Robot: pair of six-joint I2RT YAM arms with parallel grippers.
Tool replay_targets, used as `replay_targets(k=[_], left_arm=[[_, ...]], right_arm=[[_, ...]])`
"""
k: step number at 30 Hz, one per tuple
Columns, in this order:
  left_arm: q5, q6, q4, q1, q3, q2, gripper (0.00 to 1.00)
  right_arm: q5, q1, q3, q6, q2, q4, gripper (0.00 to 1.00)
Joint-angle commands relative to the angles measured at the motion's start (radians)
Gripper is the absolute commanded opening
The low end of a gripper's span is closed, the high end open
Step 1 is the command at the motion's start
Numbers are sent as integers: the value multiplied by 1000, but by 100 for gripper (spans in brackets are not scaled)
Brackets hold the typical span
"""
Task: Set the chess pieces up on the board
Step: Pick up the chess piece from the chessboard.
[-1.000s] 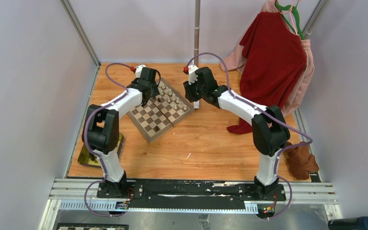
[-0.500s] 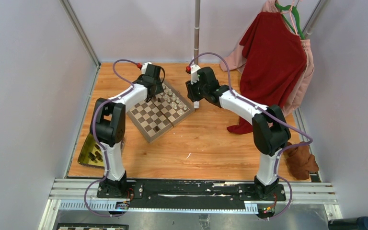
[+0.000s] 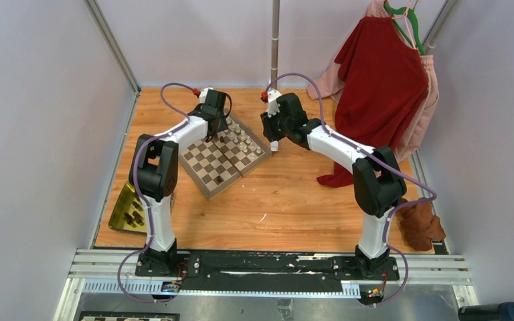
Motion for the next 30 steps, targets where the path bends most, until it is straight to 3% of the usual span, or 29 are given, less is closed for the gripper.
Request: replay_targets(k=[1, 14, 30], left_arm=[[-20, 8, -14, -9, 25, 25, 50], [-37, 4, -24, -8, 22, 32, 38], [-38, -9, -28, -8, -3, 21, 31]], right_arm=[[0, -15, -8, 0, -5, -4, 35], [4, -15, -18, -1, -9, -6, 35], [2, -14, -40, 4, -24, -4, 34]])
